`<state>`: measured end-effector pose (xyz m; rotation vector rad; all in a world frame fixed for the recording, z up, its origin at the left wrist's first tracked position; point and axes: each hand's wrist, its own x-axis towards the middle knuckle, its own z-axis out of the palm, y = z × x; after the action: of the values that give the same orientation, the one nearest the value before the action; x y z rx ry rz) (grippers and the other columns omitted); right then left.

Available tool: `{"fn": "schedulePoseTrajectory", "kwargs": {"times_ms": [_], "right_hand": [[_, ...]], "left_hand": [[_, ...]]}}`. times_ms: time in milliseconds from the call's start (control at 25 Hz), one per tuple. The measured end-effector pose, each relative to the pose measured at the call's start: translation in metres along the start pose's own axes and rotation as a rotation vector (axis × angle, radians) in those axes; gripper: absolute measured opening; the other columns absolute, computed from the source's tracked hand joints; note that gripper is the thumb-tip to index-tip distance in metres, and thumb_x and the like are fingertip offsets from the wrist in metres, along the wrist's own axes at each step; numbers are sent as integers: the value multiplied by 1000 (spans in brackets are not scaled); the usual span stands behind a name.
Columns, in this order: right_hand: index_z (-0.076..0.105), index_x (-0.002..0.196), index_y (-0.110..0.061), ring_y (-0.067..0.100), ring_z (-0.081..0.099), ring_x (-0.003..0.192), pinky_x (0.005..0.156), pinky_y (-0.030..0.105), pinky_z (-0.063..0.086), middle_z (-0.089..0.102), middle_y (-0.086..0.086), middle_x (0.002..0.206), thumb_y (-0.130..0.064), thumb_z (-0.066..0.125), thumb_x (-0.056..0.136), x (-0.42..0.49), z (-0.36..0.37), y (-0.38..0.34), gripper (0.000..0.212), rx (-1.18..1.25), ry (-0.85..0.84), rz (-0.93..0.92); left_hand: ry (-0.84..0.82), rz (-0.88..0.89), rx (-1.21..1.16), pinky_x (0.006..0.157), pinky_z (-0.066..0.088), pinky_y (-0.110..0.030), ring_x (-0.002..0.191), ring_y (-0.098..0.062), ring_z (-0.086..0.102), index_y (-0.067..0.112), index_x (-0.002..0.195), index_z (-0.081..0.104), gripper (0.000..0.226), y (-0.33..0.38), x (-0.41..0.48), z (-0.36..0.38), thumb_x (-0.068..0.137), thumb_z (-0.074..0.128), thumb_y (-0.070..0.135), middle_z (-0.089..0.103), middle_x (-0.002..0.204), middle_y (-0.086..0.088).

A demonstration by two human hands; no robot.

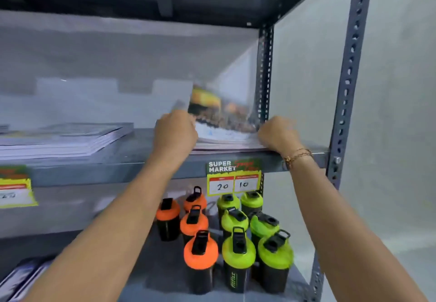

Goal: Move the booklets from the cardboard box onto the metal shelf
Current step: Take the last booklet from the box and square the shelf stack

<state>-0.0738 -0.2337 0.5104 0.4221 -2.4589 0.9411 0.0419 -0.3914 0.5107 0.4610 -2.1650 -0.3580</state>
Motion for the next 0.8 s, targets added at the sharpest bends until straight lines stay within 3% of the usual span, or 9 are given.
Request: {"fn": "schedulePoseTrajectory", "kwargs": {"times_ms": [120,240,320,440,520,680,800], "right_hand": [[64,93,1,38,60,98,80,35,45,66,25,104,-25,41,91,0,10,8,34,40,-68,10],[62,67,2,30,54,71,63,29,38,59,19,66,-43,47,92,-12,-6,11,53,112,-88,-81],[71,87,0,24,60,78,65,26,40,67,17,78,-49,57,85,-20,-17,19,51,153,-189,-144],[68,114,-17,15,59,113,81,19,38,68,1,122,-41,71,76,-31,-25,29,45,139,-226,-195],[69,112,-18,13,58,114,83,17,37,67,-1,123,-37,73,75,-32,-26,31,42,163,-163,-220],[74,101,-14,7,60,97,83,16,38,73,1,111,-32,79,70,-30,-22,33,36,263,-75,-195],[75,99,-13,2,56,89,78,7,35,74,2,108,-29,79,70,-29,-20,33,33,256,-50,-211]], "left_hand": [[-58,-48,-18,68,48,-39,92,-43,62,-1,69,58,21,-11,-2,11,86,47,4,69,90,-27],[-126,-34,-61,55,41,-32,71,-35,56,7,61,64,37,-12,-8,2,92,57,26,62,64,-16],[-179,-10,-132,64,43,-28,81,-32,61,10,73,75,31,-14,-12,-4,88,62,34,68,72,-13],[-227,-4,-189,80,39,-21,106,-19,65,14,102,75,32,-22,-15,-10,80,71,36,75,105,-3],[-208,6,-162,83,38,-19,109,-13,62,13,108,72,39,-25,-15,-10,77,74,36,70,119,1],[-92,20,-156,85,38,-18,108,-12,63,14,100,75,31,-24,-20,-8,76,75,33,73,113,1],[-57,23,-157,87,40,-19,106,-13,64,15,98,76,26,-23,-20,-6,77,74,31,74,110,0]]}}
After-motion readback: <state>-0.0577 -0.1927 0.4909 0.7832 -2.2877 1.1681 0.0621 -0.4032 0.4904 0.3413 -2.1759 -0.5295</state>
